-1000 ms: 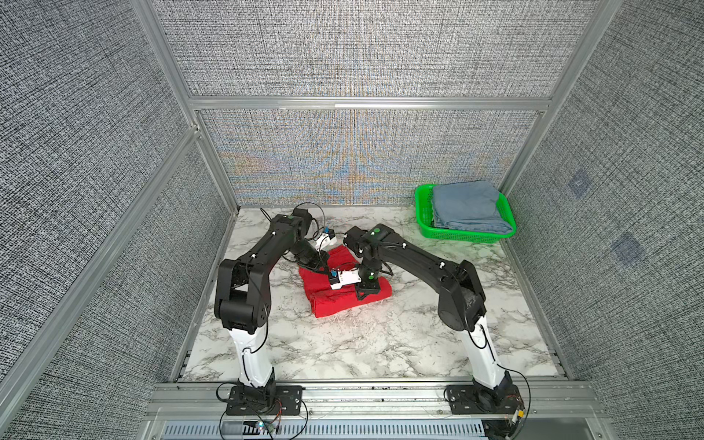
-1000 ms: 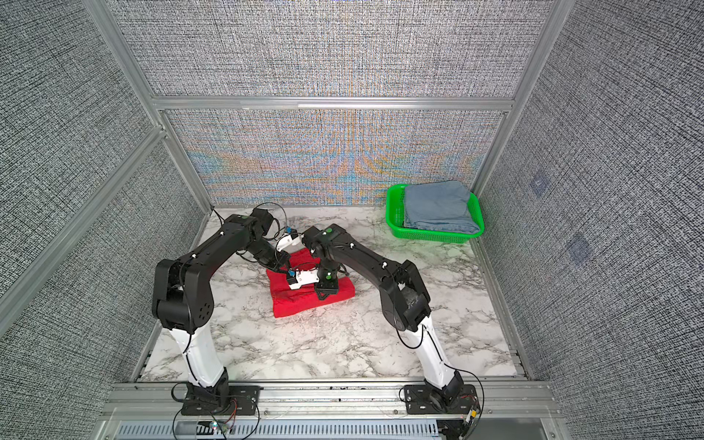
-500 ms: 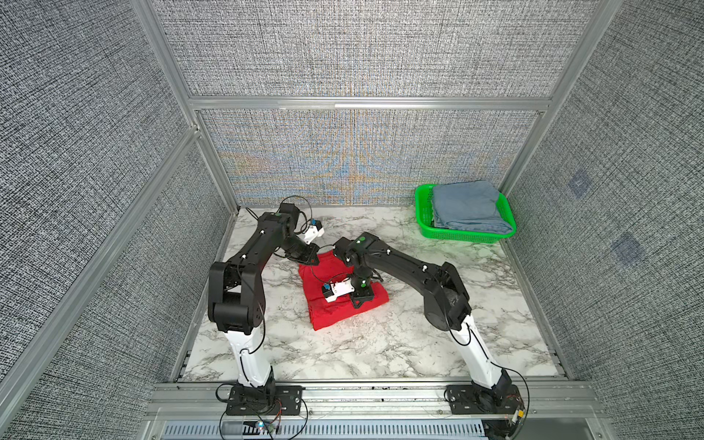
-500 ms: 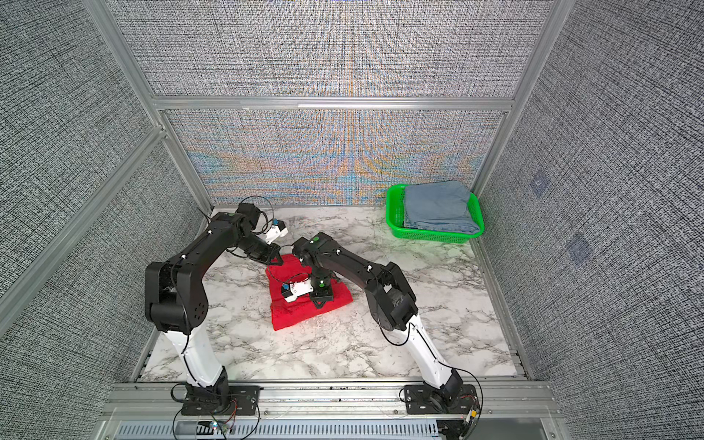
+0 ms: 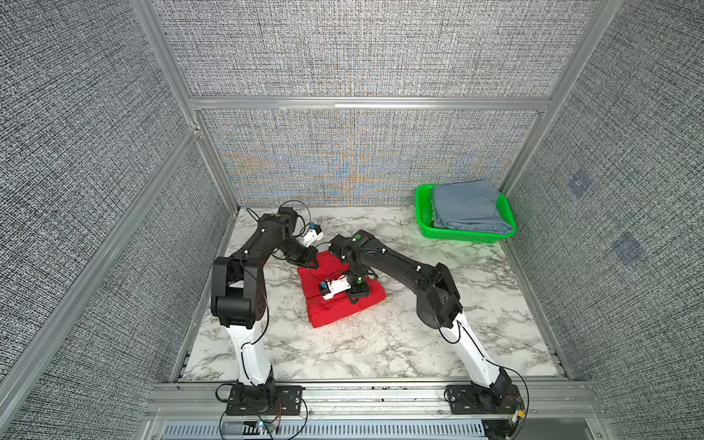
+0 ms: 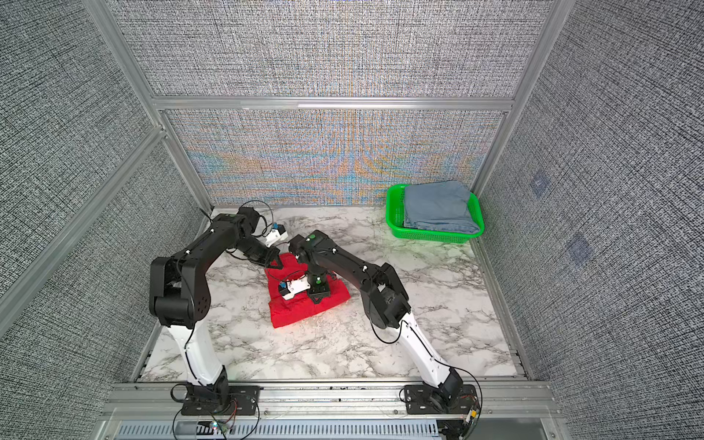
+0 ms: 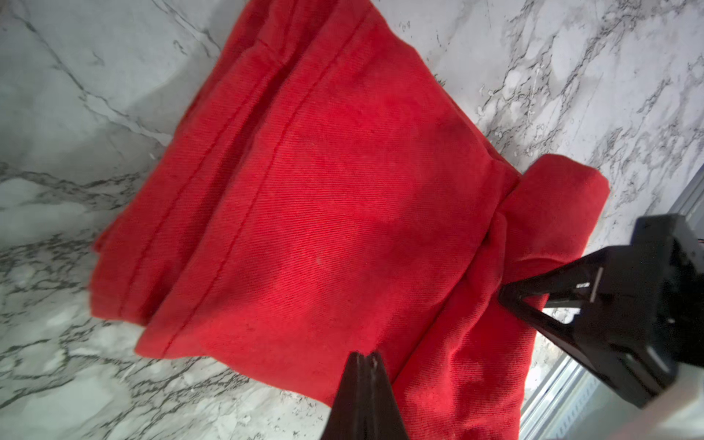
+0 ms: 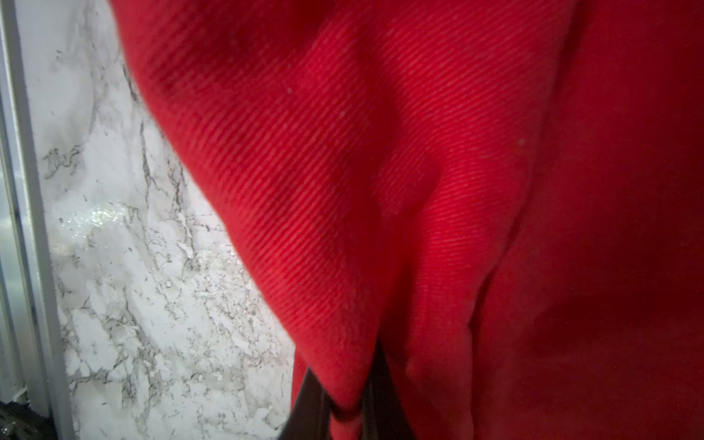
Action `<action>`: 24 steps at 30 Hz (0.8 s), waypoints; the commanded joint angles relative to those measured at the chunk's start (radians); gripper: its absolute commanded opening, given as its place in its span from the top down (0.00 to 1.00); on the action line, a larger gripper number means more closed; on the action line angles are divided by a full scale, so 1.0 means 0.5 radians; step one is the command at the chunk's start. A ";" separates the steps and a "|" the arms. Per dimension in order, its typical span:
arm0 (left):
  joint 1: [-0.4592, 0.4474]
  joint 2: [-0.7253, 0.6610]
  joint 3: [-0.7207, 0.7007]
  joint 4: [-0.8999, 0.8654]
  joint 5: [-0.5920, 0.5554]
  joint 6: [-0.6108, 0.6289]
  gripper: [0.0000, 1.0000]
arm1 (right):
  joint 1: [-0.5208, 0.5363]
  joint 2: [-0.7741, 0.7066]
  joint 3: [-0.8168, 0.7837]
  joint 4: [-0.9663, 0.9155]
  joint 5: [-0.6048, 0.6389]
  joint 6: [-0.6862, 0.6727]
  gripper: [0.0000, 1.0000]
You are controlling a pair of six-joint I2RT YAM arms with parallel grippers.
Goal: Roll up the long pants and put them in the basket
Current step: Roll the long pant at the center of the board.
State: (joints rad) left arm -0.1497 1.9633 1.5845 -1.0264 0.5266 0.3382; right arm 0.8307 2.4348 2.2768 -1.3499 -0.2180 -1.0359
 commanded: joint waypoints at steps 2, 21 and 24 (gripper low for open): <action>0.004 0.017 0.020 0.009 0.012 0.021 0.98 | -0.007 -0.027 0.038 0.070 -0.068 -0.056 1.00; -0.002 0.304 0.175 0.092 -0.198 -0.020 0.98 | -0.012 -0.126 0.123 0.071 -0.133 -0.110 1.00; -0.006 0.281 0.172 0.093 -0.176 0.010 0.98 | -0.011 -0.074 0.152 0.070 -0.111 -0.137 1.00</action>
State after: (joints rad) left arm -0.1501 2.1136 1.6661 -0.9852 0.4328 0.3183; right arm 0.8234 2.3836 2.3413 -1.3056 -0.2615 -1.0813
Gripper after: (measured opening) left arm 0.066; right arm 0.123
